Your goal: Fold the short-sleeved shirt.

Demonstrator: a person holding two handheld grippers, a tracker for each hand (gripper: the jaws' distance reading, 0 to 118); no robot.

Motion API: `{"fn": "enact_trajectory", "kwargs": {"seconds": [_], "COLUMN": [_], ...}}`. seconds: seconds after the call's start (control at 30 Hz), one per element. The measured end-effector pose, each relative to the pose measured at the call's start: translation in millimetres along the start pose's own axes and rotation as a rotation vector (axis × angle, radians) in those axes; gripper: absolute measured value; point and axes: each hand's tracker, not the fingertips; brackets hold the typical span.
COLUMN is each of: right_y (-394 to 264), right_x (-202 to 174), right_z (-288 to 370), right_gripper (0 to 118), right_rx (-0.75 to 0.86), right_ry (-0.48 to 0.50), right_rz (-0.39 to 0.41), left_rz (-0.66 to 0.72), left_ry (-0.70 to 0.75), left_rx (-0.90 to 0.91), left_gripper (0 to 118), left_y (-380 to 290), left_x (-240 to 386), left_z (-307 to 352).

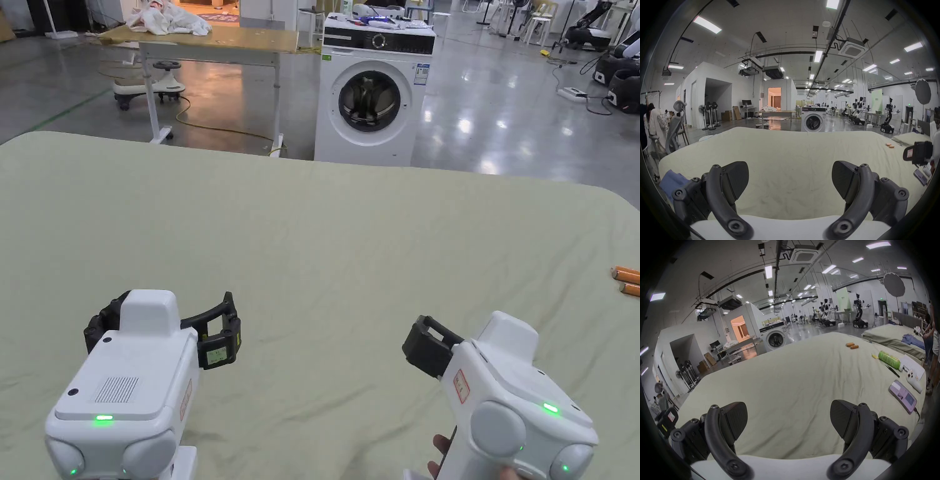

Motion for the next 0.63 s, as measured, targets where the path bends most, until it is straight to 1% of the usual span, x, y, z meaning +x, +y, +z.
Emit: {"fn": "enact_trajectory", "kwargs": {"seconds": [0.1,0.17,0.33,0.47,0.63], "right_y": [3,5,6,7,3], "right_x": [2,5,7,10,10], "right_z": [-4,-4,-7,-11,-13], "right_gripper": [105,105,105,105,105], "right_rx": [-0.002,-0.001,-0.004,-0.006,0.014], "right_ry": [-0.029,-0.019,-0.041,-0.047,-0.081], "right_rz": [0.01,0.011,0.048,0.058,0.083], "left_rz": [-0.036,-0.047,-0.04,-0.039,-0.037], "left_ry": [0.006,0.013,0.01,0.019,0.023], "left_rx": [0.011,0.014,0.007,0.001,0.002], "left_gripper": [105,105,105,105,105], "left_y": [-1,0,2,2,4], "left_x": [1,1,-3,-5,-8], "left_z": [-1,-1,-3,-4,-3]}}
